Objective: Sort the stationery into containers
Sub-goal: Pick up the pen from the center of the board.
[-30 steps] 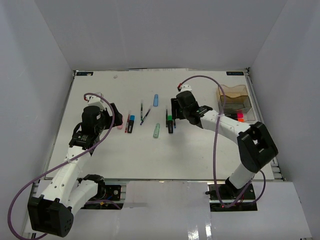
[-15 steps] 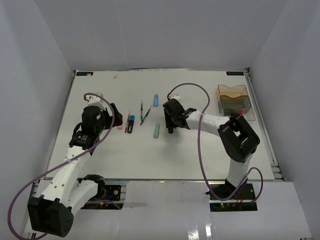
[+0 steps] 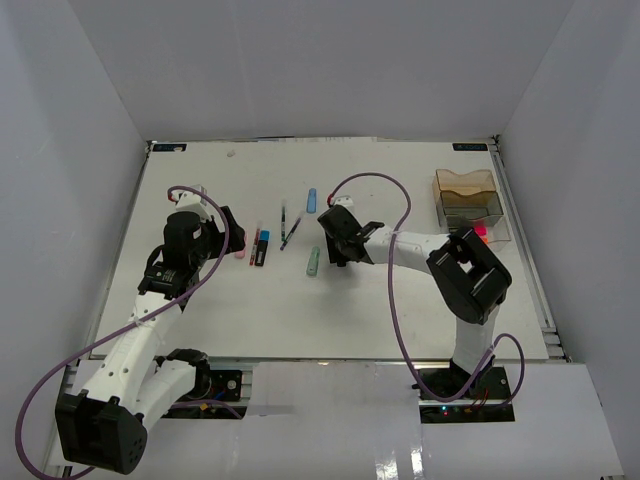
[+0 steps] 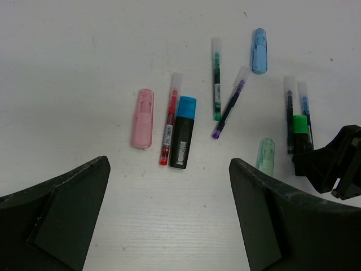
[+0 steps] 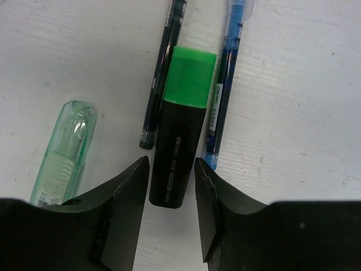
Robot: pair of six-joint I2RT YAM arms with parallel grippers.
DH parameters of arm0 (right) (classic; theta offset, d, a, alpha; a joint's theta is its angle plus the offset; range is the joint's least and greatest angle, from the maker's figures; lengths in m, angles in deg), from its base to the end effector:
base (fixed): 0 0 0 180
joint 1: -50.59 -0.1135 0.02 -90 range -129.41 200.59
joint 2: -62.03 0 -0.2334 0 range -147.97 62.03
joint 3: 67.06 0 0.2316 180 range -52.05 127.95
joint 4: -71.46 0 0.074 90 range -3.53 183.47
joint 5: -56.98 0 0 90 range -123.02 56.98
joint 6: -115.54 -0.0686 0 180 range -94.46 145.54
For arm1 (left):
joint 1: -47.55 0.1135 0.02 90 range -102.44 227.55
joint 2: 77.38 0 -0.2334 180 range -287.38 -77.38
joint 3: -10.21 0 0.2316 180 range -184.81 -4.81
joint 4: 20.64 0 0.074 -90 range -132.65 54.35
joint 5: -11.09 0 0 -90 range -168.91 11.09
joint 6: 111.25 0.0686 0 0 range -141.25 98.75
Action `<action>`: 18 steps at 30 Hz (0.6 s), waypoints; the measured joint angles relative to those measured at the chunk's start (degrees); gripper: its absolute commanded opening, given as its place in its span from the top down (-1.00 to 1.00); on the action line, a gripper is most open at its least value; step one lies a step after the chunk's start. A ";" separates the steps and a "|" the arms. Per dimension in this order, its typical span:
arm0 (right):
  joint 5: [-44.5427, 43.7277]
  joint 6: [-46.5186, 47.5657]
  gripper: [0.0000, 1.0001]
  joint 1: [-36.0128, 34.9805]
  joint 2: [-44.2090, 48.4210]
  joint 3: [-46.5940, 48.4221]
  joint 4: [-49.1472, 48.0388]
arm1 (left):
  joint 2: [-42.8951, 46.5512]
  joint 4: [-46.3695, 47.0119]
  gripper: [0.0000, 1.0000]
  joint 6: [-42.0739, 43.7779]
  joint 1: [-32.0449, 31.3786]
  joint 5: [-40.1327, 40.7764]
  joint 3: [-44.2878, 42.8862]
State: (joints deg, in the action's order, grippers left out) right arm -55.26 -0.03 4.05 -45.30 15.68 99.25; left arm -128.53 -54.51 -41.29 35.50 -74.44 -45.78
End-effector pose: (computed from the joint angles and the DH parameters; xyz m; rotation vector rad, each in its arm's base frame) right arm 0.2830 0.2609 0.1310 -0.2777 2.3799 0.0994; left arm 0.2249 -0.0426 0.2457 -0.1931 2.0773 -0.2611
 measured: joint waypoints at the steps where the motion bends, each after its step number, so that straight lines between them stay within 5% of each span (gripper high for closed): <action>1: -0.02 -0.13 0.12 -0.07 -0.09 0.00 0.02 | -0.02 0.02 -0.96 0.00 0.00 0.00 0.00; 10: -0.48 -1.20 0.15 -0.09 -1.38 0.13 -0.35 | 0.00 0.02 -0.96 0.00 0.00 0.00 0.00; 18: -1.22 -1.77 0.44 -0.15 -1.49 0.42 -0.15 | 0.00 0.02 -0.96 0.00 0.00 0.00 0.00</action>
State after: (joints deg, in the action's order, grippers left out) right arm -56.49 -1.80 3.90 -46.79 16.09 99.10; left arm -128.53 -54.48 -41.29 35.50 -74.44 -45.78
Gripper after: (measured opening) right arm 0.367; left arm 0.978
